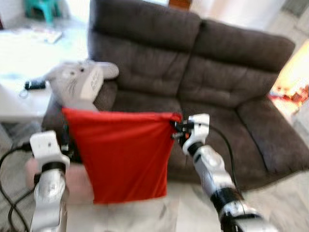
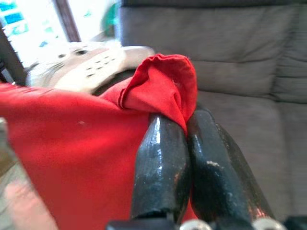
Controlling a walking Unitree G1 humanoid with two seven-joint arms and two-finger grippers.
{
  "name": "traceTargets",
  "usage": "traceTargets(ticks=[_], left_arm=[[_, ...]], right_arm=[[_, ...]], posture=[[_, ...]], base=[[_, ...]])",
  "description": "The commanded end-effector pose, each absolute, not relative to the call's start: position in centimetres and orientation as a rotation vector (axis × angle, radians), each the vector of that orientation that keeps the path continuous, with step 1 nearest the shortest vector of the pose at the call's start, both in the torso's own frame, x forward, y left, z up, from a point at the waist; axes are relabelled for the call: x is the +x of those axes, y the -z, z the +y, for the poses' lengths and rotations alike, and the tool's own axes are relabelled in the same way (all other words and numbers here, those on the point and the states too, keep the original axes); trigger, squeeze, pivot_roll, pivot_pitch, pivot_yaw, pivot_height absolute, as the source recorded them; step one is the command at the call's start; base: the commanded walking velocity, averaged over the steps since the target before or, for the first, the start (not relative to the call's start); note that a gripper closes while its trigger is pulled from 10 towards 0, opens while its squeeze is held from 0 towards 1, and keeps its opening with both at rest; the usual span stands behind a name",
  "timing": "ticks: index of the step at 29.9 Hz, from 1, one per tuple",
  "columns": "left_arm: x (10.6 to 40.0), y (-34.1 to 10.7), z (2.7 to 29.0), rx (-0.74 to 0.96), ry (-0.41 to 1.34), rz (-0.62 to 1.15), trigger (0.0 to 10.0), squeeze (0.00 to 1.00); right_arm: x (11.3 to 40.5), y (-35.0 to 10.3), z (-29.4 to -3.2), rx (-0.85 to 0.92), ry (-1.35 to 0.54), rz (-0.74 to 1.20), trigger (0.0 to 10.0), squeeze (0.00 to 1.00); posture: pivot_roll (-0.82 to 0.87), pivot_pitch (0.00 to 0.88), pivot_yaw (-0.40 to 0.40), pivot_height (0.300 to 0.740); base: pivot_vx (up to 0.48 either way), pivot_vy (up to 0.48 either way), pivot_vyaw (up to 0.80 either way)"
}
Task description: Move the pillow to the sofa from floor
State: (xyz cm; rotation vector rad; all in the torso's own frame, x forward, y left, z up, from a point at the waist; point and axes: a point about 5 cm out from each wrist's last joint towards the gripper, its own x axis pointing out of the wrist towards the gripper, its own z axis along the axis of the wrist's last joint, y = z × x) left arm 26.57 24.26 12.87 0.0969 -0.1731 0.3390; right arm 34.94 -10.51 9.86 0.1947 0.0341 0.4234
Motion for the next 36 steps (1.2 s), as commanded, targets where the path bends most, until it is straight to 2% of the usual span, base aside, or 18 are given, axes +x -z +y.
traceTargets(ticks=[1, 16, 25, 32, 36], left_arm=[[26.8, -12.9, 23.1, 0.071, -0.303, -0.18, 10.0, 0.0], [26.9, -13.1, 23.3, 0.071, -0.319, -0.189, 10.0, 0.0], [27.1, -13.2, 23.2, 0.06, -0.328, -0.194, 10.0, 0.0], [27.2, -13.2, 22.7, 0.057, -0.322, -0.205, 10.0, 0.0], [27.4, -13.2, 22.2, 0.052, -0.301, -0.211, 10.0, 0.0]], right_arm=[[35.8, -12.5, -13.0, 0.189, -0.343, -0.112, 10.0, 0.0], [36.6, -15.5, -11.7, 0.202, -0.399, -0.212, 10.0, 0.0], [37.4, -19.3, -11.0, 0.255, -0.424, -0.329, 10.0, 0.0], [36.8, -22.7, -8.9, 0.329, -0.514, -0.436, 10.0, 0.0], [36.4, -21.6, -8.0, 0.298, -0.558, -0.41, 10.0, 0.0]], posture=[[0.29, 0.007, -0.209, 0.74], [0.29, 0.013, -0.218, 0.74], [0.28, 0.017, -0.219, 0.74], [0.28, 0.017, -0.22, 0.74], [0.28, 0.017, -0.22, 0.74]], base=[[0.315, 0.0, -0.78], [0.317, 0.0, -0.78], [0.318, 0.0, -0.78], [0.312, 0.0, -0.75], [0.0, 0.0, 0.0]])
